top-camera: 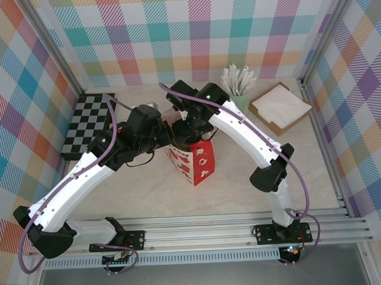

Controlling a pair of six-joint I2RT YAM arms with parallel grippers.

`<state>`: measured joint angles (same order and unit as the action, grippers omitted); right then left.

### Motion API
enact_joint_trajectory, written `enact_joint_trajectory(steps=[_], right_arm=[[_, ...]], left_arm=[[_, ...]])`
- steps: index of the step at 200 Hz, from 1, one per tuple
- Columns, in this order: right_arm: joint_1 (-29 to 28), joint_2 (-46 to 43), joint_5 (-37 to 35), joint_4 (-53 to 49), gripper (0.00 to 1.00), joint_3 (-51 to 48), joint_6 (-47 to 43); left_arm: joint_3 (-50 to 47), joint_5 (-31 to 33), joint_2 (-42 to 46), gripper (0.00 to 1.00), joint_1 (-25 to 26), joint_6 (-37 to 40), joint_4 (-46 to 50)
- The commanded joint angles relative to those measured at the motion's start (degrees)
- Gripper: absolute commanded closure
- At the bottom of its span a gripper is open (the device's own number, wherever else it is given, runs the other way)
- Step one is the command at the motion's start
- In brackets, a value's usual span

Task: Pack the takeout coffee

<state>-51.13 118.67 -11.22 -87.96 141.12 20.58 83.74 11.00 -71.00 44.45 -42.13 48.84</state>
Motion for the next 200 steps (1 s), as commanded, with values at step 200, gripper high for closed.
enact_joint_trajectory(steps=[200], right_arm=[[-0.11, 3.67, -0.08, -2.41, 0.43, 3.58, 2.74]], left_arm=[[-5.36, -3.75, 4.47, 1.00, -0.27, 8.31, -4.82]])
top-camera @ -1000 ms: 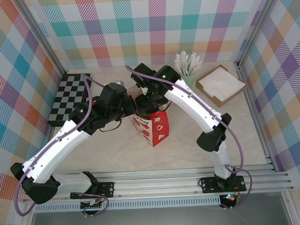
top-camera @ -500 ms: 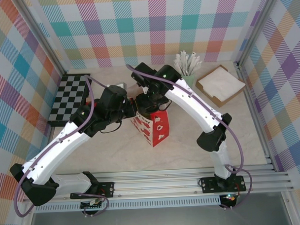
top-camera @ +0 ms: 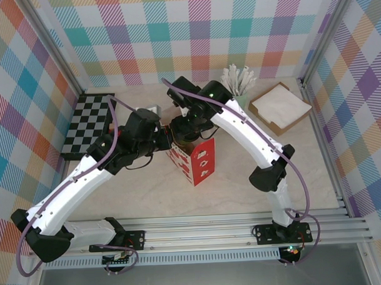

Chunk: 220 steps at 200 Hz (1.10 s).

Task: Pack the takeout coffee

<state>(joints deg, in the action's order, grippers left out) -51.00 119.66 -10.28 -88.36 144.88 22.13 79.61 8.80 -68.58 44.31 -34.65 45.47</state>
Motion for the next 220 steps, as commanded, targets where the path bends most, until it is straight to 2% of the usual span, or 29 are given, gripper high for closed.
enact_joint_trajectory(steps=[1, 51, 59, 67, 69, 74, 78, 98, 118, 146, 192, 220], right_arm=[[-0.24, 2.69, -1.17, -2.05, 0.43, -0.28, 1.18], [-0.17, 1.85, -3.26, -3.82, 0.42, -3.36, -0.04], [-0.06, 1.96, -2.89, -4.24, 0.42, -3.46, -0.70], [-0.06, 2.14, -2.60, -4.84, 0.42, -3.62, -1.28], [-0.02, 2.15, -2.50, -4.97, 0.42, -3.63, -1.40], [-0.06, 2.16, -2.17, -5.41, 0.43, -3.78, -1.84], [-0.11, 2.14, -2.04, -5.73, 0.43, -3.76, -2.12], [-0.06, 1.85, -1.11, -7.05, 0.43, -4.51, -3.39], [-0.06, 1.46, -0.29, -7.50, 0.43, -5.54, -4.09], [0.02, 1.32, 0.68, -8.16, 0.43, -5.72, -4.55], [0.91, -0.57, 1.59, -7.30, 0.43, -8.47, -5.17], [1.41, -2.47, 1.84, -5.77, 0.43, -10.74, -5.47]], left_arm=[[-1.31, -1.56, 2.08, 1.00, -0.17, 0.87, -1.49], [-3.56, -2.39, 4.71, 0.99, -0.24, 1.54, -4.66], [-3.30, -3.45, 4.85, 0.89, -0.54, 2.52, -4.70], [-2.04, -4.47, 4.94, 0.71, -1.29, 4.12, -3.13], [-1.66, -4.38, 5.03, 0.64, -1.54, 4.39, -2.54], [-0.36, -3.66, 5.28, 0.37, -2.26, 5.04, -1.04], [0.47, -2.81, 5.56, 0.23, -2.88, 5.42, 0.35], [2.49, -1.53, 8.16, 0.07, -8.10, 8.49, 2.12], [4.31, -4.01, 7.30, 0.05, -15.03, 12.58, 2.98], [8.67, -6.39, -1.41, 0.09, -21.58, 19.70, 4.54], [20.25, -17.75, -19.14, 0.13, -24.37, 34.30, 5.88], [24.43, -24.88, -26.04, 0.18, -24.36, 40.91, 7.01]])
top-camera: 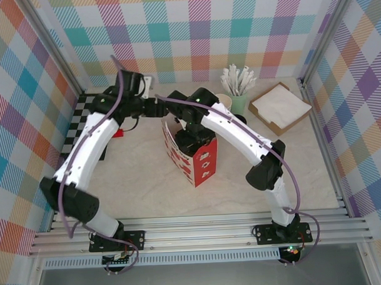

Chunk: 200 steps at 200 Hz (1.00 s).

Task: Pack the takeout coffee

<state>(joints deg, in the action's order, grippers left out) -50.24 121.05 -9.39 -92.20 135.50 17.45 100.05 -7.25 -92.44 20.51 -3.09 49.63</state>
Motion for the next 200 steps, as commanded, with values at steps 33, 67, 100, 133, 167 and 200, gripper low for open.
enact_joint_trajectory(steps=[33, 67, 100, 133, 167, 200], right_arm=[[0.75, -4.49, 1.02, -1.72, 0.43, -2.50, -0.67], [0.93, -5.49, 1.18, -1.48, 0.43, -4.34, -0.94], [1.02, -5.65, 1.13, -2.19, 0.43, -5.75, -1.01], [1.02, -5.92, 1.26, -1.97, 0.43, -6.63, -1.28], [1.28, -6.84, 1.56, -1.06, 0.43, -7.83, -1.78], [1.71, -7.00, 1.52, -1.65, 0.45, -9.59, -3.26]], left_arm=[[3.81, -11.51, -4.51, 0.22, -0.48, 14.14, 0.76], [4.36, -12.87, -6.16, 0.40, -0.47, 15.74, 0.82], [3.76, -12.77, -6.26, 0.39, -0.48, 16.61, 1.35], [3.55, -13.30, -7.05, 0.34, -0.22, 17.48, 0.99], [4.11, -10.99, -8.32, 0.55, -0.12, 17.88, 1.56], [4.56, -11.82, -7.92, 0.77, -0.11, 18.15, 0.82]])
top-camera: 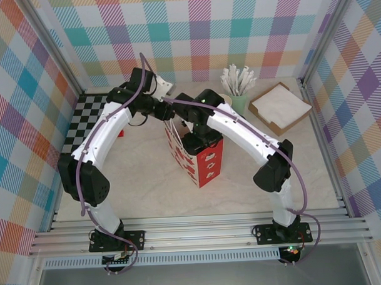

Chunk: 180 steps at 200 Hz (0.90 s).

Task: Pack the takeout coffee

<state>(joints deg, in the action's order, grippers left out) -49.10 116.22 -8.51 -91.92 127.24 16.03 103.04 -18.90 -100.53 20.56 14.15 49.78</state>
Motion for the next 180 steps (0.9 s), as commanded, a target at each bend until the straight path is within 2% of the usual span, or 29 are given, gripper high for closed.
enact_joint_trajectory(steps=[1, 19, 55, 72, 117, 151, 180], right_arm=[[0.58, -2.15, 0.67, -1.99, 0.45, -1.40, -1.86], [0.67, -2.05, 0.92, -1.20, 0.45, -2.70, -1.89], [1.03, -0.78, 2.42, 0.68, 0.45, -4.97, -2.05], [1.03, 0.18, 3.58, 1.08, 0.45, -4.98, -2.49], [1.02, 2.20, 5.19, 0.06, 0.45, -4.12, -2.79], [1.03, 3.56, 5.86, -1.23, 0.45, 0.04, -1.10], [1.03, 4.53, 4.70, -0.06, 0.46, -0.01, -1.52]], left_arm=[[1.60, -0.26, 0.16, 0.77, -0.16, 0.89, 0.71], [2.48, -2.62, -0.10, 0.85, -0.16, 1.27, 1.49], [2.33, -4.73, -0.30, 0.87, -0.17, 1.67, 2.42], [2.19, -4.75, -0.61, 1.00, -0.17, 1.67, 2.52], [2.51, -5.77, -0.95, 1.00, -0.17, 1.37, 2.52], [1.93, -8.02, -0.94, 1.00, -0.16, 1.18, 2.30], [2.02, -8.22, -1.31, 1.00, -0.17, 0.94, 2.14]])
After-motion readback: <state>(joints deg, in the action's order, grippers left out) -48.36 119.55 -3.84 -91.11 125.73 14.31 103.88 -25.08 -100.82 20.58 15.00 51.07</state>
